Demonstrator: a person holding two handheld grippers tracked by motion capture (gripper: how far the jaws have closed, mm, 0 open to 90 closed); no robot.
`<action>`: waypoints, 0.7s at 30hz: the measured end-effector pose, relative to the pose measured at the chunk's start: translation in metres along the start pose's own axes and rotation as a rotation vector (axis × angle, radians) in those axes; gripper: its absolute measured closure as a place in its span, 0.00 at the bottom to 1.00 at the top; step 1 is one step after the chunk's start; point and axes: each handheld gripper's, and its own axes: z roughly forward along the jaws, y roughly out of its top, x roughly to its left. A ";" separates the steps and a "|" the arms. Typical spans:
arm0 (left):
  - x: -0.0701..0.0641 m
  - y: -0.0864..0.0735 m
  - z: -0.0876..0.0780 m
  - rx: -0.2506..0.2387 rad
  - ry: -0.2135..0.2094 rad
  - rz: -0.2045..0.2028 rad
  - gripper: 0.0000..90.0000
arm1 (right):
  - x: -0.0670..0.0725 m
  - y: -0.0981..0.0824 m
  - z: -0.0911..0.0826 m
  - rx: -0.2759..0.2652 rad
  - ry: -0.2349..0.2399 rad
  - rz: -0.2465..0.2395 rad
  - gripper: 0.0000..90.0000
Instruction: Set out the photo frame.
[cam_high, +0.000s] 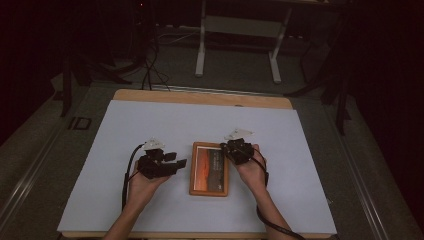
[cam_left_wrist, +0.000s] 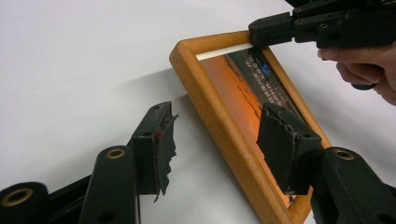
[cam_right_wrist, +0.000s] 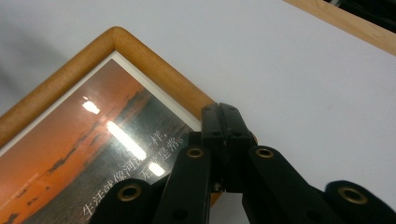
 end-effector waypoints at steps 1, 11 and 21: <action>0.000 0.000 0.000 0.000 0.001 -0.001 0.51 | -0.001 -0.001 0.000 -0.001 0.000 0.001 1.00; -0.002 0.000 0.000 0.004 -0.008 0.002 0.51 | -0.009 -0.008 0.003 0.018 -0.015 0.023 1.00; -0.006 0.000 0.002 0.025 -0.034 0.003 0.51 | -0.015 -0.018 0.008 0.050 -0.038 0.048 1.00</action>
